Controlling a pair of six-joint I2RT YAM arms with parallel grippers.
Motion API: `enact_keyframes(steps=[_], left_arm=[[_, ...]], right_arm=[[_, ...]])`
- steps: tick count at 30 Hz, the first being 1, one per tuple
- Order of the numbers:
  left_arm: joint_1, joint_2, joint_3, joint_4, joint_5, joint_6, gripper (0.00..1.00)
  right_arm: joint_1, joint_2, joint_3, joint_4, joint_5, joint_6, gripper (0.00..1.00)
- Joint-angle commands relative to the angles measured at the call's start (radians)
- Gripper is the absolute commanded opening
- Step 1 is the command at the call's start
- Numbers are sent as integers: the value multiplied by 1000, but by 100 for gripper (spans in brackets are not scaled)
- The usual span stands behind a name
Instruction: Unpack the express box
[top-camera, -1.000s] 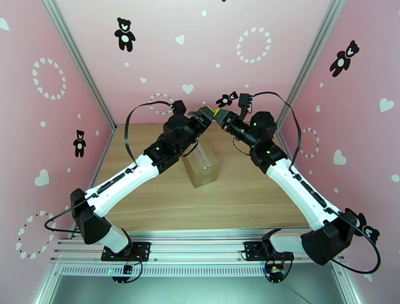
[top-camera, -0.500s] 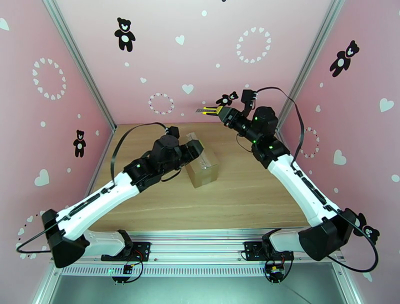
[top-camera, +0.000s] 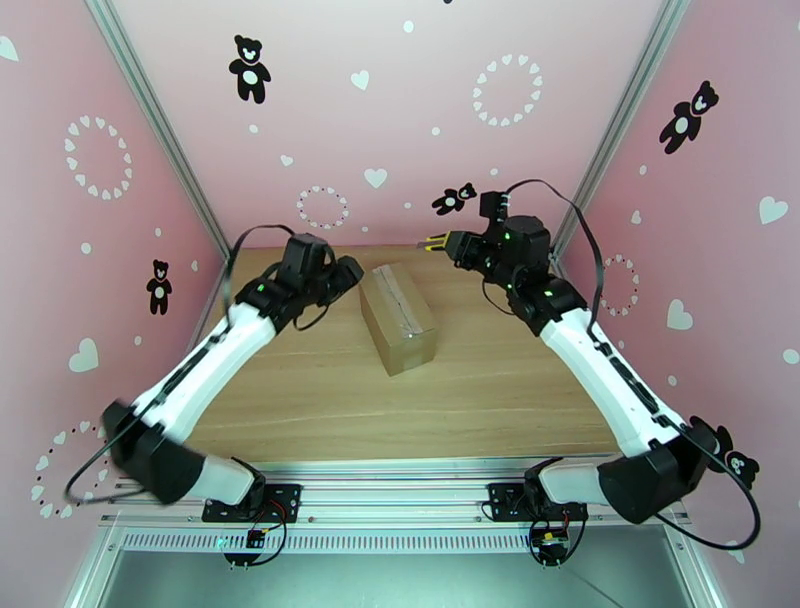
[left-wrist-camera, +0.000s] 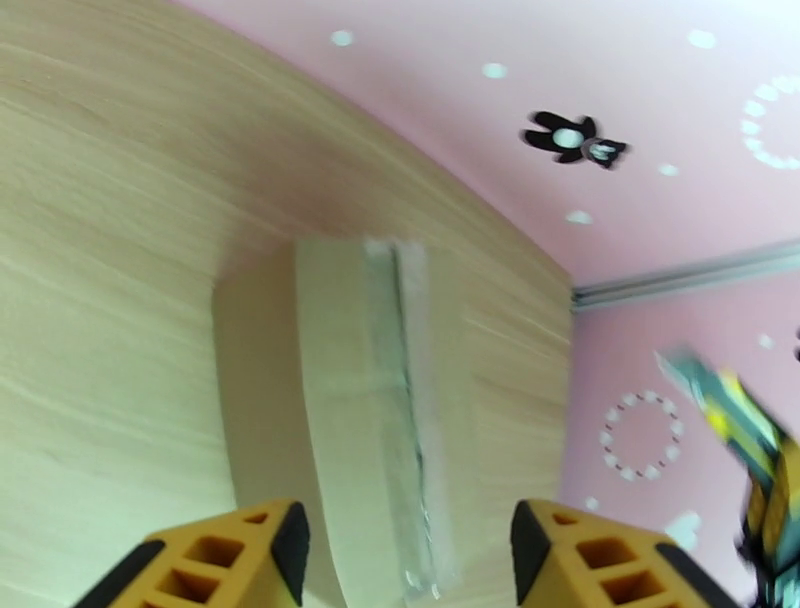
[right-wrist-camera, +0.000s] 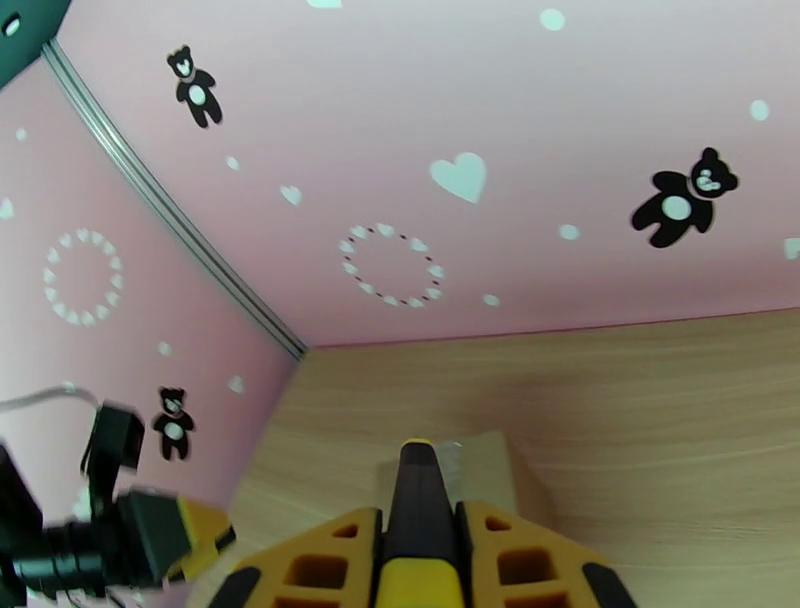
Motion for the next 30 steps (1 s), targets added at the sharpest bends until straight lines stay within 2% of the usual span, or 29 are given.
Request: enact_keyframes(steps=[1,5,10,13,22,30], left_arm=[[61,163,116,-27,68,59,58],[97,406,372,-80,106,147,58],[99,716,776,-251,144,246,55],[99,806,877,-277,181,265,54],[36,758,718,-155,218,323,52],[-30,698,586,-113,202,301,51]], right_arm=[[-3,-78,25,-99,74,-75,0],[-3,-126,-20,-137,102,-79,0],[-3,-155,-37,-196,74,-97,0],[-3,-174,-53,-221,54,-108,0],[-1,-300,-205,-216,-17,-121,0],[31,-368,-272,-232,-8,-102,0]])
